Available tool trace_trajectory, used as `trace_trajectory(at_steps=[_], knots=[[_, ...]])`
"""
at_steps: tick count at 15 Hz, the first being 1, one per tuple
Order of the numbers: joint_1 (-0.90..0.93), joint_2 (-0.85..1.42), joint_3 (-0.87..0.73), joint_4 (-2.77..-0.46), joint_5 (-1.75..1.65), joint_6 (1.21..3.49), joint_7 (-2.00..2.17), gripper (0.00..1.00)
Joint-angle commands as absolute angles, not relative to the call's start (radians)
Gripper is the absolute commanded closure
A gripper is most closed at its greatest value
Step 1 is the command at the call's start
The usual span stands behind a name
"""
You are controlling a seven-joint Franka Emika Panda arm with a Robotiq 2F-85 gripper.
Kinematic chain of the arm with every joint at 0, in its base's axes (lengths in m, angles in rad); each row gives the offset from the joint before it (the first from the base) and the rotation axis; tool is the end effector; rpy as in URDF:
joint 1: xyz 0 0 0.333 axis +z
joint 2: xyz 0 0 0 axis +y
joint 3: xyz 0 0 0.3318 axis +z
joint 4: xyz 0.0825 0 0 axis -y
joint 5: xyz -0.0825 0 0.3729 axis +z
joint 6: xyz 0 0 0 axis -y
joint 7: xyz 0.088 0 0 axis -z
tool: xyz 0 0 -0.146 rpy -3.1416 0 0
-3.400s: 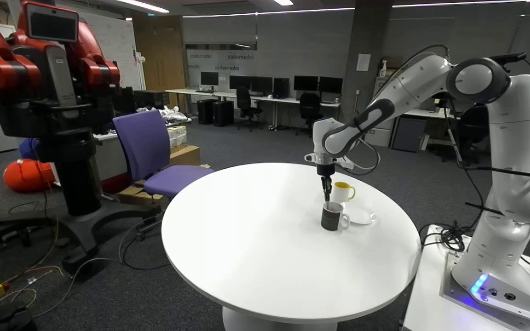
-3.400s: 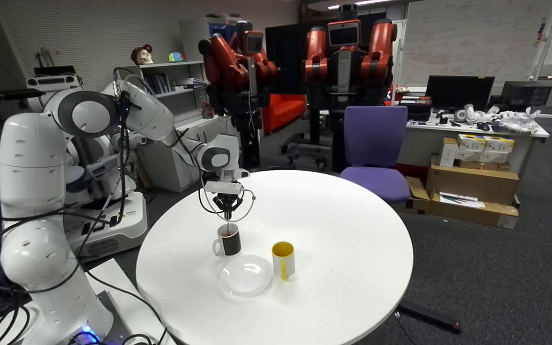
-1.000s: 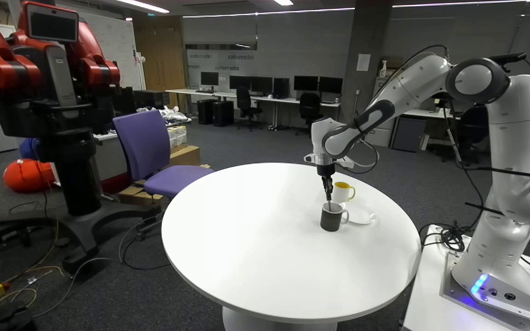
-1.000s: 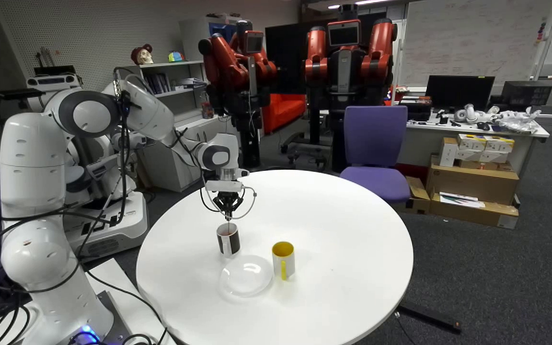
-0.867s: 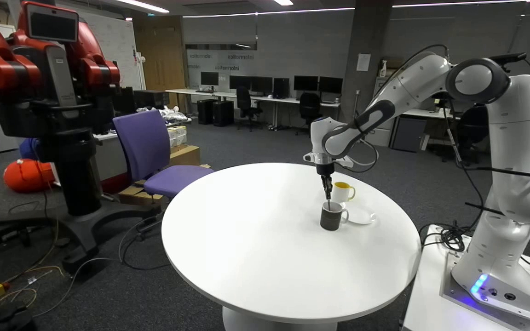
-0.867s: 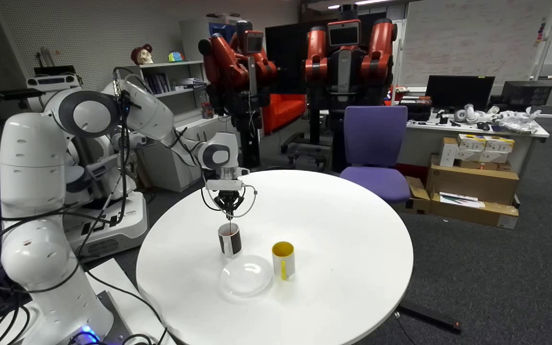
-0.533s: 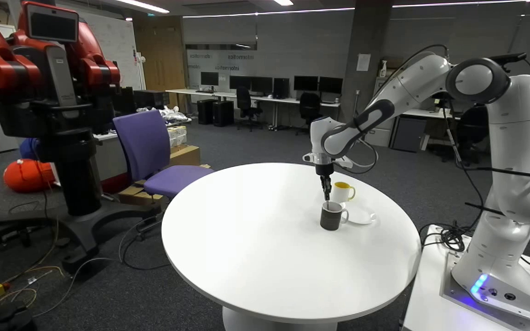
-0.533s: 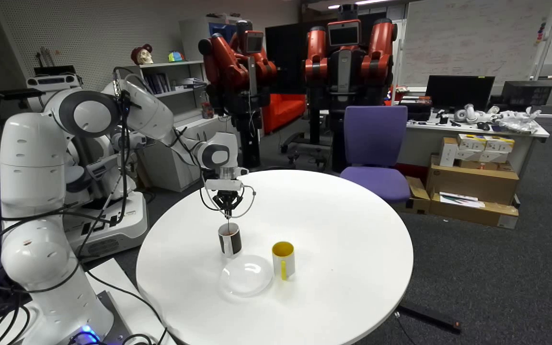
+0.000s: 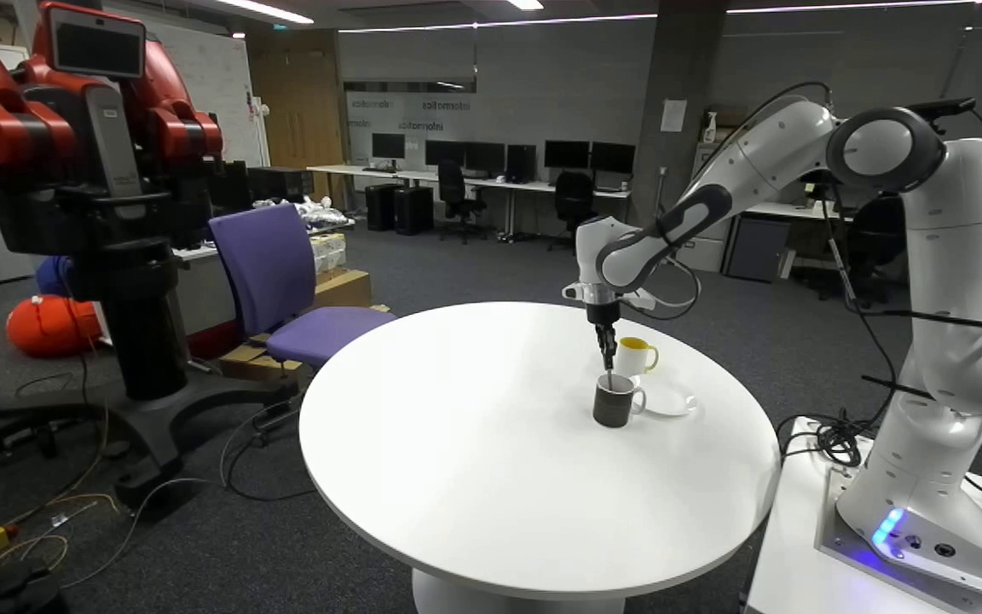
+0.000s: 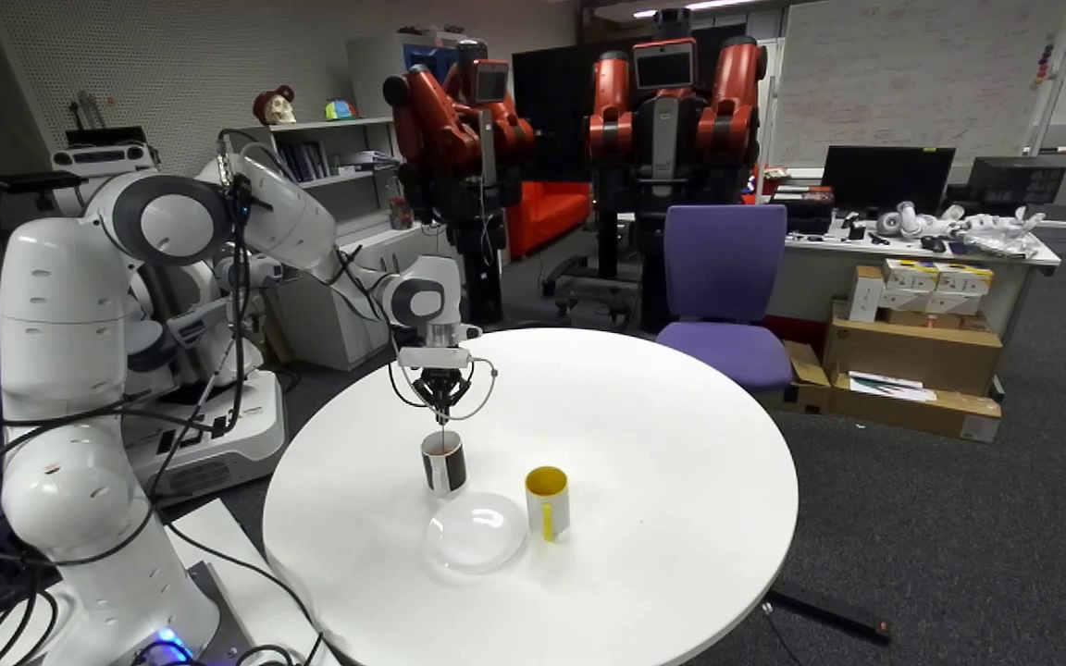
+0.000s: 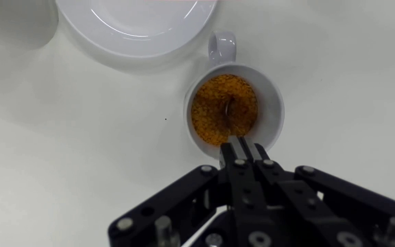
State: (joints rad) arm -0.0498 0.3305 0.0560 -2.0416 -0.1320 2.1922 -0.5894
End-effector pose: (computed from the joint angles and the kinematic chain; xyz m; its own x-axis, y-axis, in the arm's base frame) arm 0.5654 -0.0056 0.2508 0.7604 0.6207 -0.1910 0.6259 -0.7789 -0.0392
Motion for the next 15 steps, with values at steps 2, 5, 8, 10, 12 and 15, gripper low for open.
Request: trace_trajectory(at_steps=[2,5,8,10,12,15], knots=[[-0.048,0.321,0.05,-2.041,-0.169,2.23,-0.571,0.99],[-0.058,0.327,0.062,-2.031,-0.129,2.167,-0.607,0.99],[-0.051,0.315,0.057,-2.034,-0.149,2.133,-0.599,0.99],[-0.042,0.307,0.047,-2.04,-0.186,2.155,-0.572,0.99],[-0.044,0.303,0.046,-2.044,-0.192,2.184,-0.569,0.99],[-0.053,0.31,0.056,-2.036,-0.159,2.178,-0.591,0.99]])
